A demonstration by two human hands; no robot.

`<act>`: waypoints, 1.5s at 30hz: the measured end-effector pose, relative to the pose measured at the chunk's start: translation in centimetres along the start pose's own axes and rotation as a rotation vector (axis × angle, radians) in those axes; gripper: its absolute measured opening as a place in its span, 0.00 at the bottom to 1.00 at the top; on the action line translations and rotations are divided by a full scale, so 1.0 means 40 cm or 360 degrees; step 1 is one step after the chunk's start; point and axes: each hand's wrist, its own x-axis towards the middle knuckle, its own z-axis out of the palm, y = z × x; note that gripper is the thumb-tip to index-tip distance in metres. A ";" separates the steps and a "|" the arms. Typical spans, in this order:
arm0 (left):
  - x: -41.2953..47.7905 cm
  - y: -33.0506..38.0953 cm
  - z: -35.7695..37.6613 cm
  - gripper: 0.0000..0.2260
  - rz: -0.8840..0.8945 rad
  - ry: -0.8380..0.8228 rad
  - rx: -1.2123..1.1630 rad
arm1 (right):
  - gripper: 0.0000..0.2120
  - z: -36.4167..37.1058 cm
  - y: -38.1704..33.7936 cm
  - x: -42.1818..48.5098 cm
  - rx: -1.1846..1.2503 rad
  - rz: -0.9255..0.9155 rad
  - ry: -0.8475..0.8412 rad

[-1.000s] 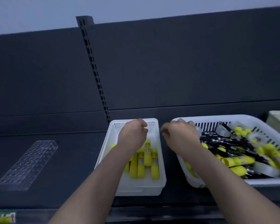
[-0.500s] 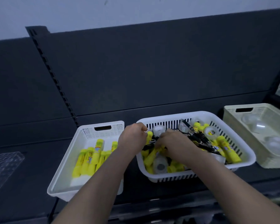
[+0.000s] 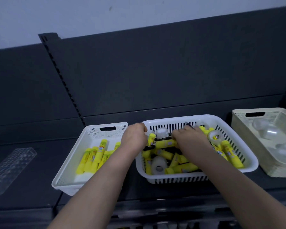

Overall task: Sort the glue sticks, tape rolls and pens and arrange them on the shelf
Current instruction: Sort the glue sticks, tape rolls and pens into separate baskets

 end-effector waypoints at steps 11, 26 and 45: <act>0.037 0.091 0.062 0.10 -0.0033 -0.0317 0.0711 | 0.08 0.001 0.008 -0.009 0.0152 0.0341 0.0312; -0.028 -0.294 -0.111 0.12 -0.0542 0.0078 0.0338 | 0.11 -0.027 -0.301 0.152 0.0644 0.0120 0.0264; -0.033 -0.447 -0.108 0.14 -0.0122 0.0014 0.0012 | 0.23 -0.005 -0.531 0.212 0.0363 0.0014 -0.0211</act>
